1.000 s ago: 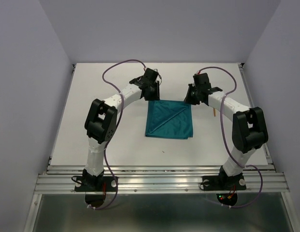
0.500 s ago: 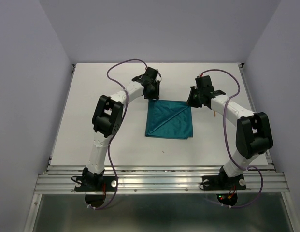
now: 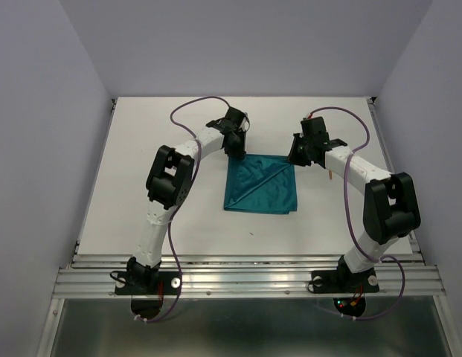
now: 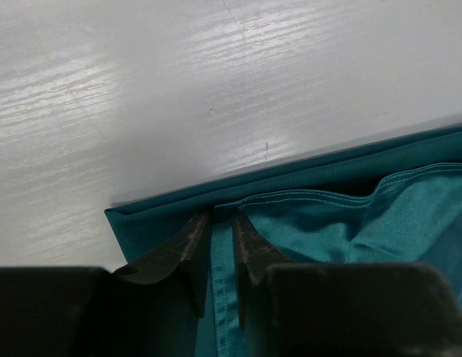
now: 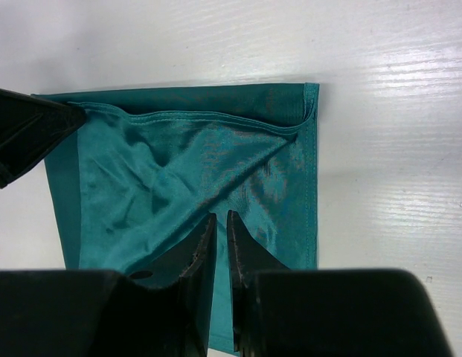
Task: Fold the napkin into a case and place the utensils inside
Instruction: Smooth out the upper triangle-folded napkin at the center of the board.
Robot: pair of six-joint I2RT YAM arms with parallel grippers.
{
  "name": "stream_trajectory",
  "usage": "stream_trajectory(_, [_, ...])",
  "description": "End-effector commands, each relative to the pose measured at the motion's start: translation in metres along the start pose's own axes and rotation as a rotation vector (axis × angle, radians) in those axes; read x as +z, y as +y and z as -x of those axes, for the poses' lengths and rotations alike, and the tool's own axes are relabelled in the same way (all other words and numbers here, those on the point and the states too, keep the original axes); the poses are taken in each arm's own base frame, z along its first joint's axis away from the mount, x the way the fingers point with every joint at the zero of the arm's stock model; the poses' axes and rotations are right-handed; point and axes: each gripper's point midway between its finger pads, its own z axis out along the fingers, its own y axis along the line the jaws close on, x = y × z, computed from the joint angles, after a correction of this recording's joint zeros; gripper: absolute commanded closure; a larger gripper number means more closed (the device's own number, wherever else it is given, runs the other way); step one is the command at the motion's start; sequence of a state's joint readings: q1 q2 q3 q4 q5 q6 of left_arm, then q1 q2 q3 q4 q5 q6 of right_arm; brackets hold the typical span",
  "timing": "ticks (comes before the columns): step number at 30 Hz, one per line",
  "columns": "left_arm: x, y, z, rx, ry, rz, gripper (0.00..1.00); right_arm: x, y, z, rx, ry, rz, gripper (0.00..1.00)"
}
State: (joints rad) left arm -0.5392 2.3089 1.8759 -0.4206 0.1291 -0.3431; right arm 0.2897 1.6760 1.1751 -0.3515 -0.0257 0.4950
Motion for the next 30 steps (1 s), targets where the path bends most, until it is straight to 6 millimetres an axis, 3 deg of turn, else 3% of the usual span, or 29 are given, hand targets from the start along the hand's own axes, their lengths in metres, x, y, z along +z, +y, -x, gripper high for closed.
stream_trajectory(1, [-0.016,-0.014,0.027,0.021,-0.064,-0.042,0.76,-0.009,0.004,0.006,0.002,-0.036,0.004,0.83])
stream_trajectory(4, [-0.022,-0.014,0.031,0.014,-0.075,-0.035,0.97,-0.008,0.003,0.006,0.002,-0.034,0.001,0.83])
stream_trajectory(6, [-0.026,-0.014,0.034,0.009,-0.083,-0.037,1.00,-0.006,0.003,0.005,0.002,-0.031,0.000,0.83])
stream_trajectory(14, [-0.040,-0.006,0.042,-0.015,-0.118,-0.039,1.00,-0.001,-0.002,0.010,-0.004,-0.042,-0.037,0.82])
stream_trajectory(30, [-0.044,0.011,0.038,-0.064,-0.138,-0.029,1.00,0.025,-0.020,0.013,0.014,-0.047,-0.146,0.81])
